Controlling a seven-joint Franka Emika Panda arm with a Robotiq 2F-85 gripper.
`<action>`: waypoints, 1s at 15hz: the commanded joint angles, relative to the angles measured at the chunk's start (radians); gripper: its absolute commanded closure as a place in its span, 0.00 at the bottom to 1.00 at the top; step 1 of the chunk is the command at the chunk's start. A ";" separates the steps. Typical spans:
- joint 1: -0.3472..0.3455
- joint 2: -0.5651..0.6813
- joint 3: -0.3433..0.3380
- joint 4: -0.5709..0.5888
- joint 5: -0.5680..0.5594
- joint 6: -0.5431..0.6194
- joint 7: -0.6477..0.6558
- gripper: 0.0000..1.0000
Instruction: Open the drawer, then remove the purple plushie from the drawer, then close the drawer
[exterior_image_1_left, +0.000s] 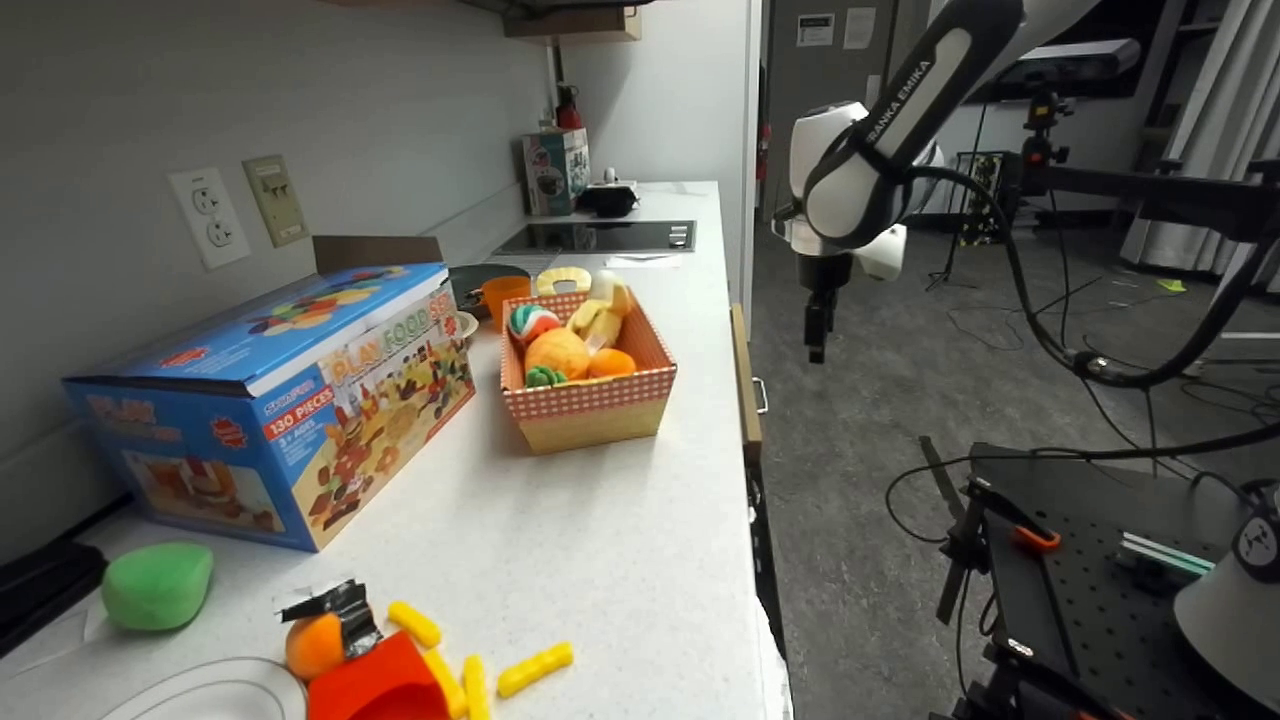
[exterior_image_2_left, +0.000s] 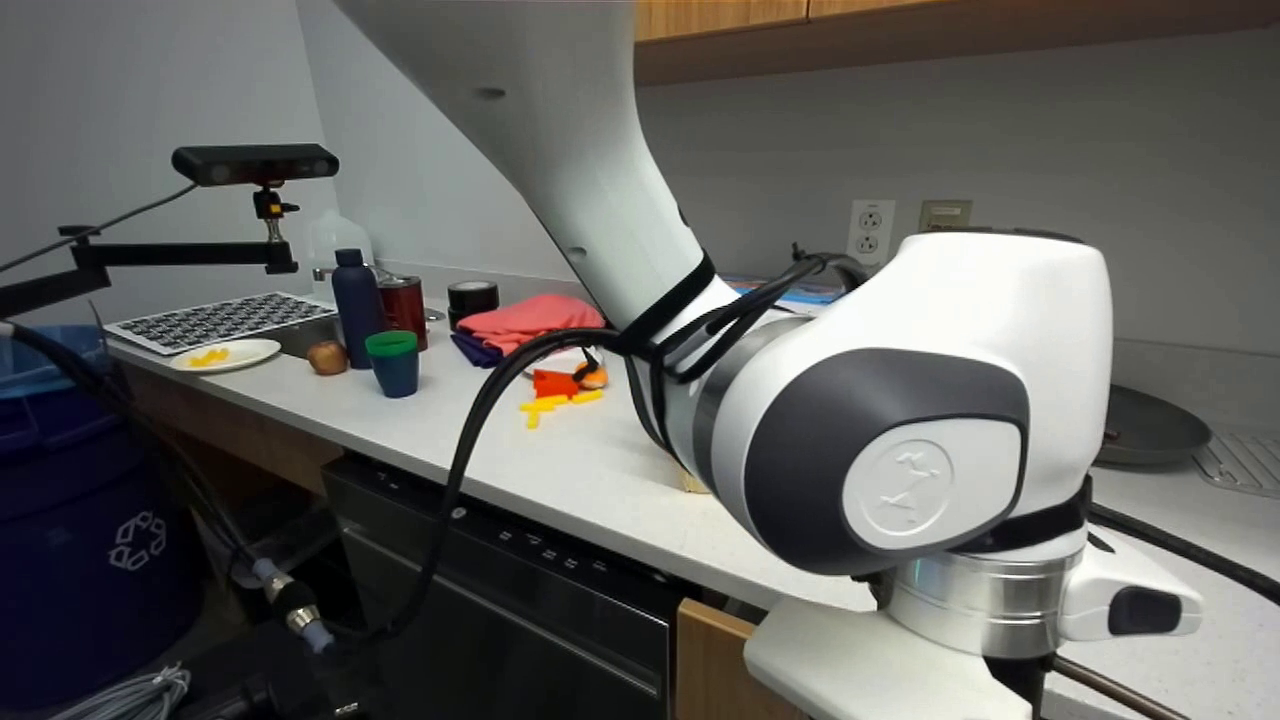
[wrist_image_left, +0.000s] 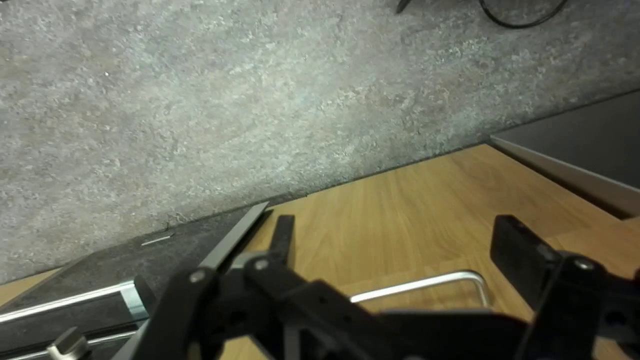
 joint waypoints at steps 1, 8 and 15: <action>-0.007 -0.018 -0.007 -0.017 -0.019 -0.001 0.003 0.00; -0.009 -0.023 -0.006 -0.024 -0.021 -0.001 0.003 0.00; -0.033 -0.025 0.074 0.000 0.328 -0.019 0.026 0.00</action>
